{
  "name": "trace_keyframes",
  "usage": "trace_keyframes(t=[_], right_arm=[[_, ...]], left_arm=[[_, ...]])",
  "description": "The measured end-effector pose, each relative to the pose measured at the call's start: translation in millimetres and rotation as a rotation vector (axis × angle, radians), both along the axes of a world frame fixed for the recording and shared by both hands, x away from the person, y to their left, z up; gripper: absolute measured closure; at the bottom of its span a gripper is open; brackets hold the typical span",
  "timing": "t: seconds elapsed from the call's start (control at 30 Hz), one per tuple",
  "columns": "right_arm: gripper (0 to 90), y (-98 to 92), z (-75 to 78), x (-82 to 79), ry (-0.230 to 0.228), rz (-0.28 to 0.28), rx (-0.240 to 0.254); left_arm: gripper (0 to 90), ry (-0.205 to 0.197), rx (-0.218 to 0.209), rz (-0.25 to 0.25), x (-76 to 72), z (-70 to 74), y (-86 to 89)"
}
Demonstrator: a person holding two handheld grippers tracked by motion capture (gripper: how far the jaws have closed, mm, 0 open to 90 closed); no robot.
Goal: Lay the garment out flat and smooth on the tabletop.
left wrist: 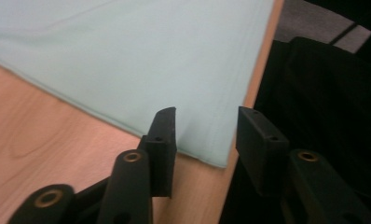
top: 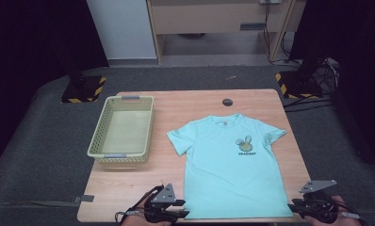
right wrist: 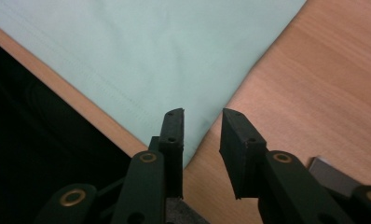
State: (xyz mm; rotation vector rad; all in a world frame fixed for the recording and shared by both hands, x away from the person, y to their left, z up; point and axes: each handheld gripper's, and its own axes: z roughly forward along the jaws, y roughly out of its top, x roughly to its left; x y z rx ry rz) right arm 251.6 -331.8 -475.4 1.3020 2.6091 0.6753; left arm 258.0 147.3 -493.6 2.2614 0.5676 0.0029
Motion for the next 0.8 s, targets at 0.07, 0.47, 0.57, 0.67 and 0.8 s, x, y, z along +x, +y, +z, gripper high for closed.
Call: trace_keyframes(t=[0.07,0.47,0.57,0.67,0.8], right_arm=[[63.9,-1.1,0.4,3.6,-0.015,-0.015,0.006],[24.6,-13.5,-11.2,48.7,-0.105,-0.110,0.074],[22.9,-16.4,-13.4,60.4,-0.128,-0.130,0.099],[28.4,-19.3,-15.9,71.5,-0.162,-0.143,0.114],[41.7,-20.7,-18.9,85.4,-0.195,-0.164,0.127]], left_arm=[[49.5,-0.018,0.008,0.038,5.0,1.3,2.0],[23.2,-0.037,0.052,0.253,50.5,2.2,6.6],[20.3,-0.036,0.053,0.282,58.9,0.4,6.1],[19.0,-0.044,0.051,0.308,66.3,-1.7,4.0],[19.3,-0.057,0.057,0.342,76.2,-6.7,1.6]])
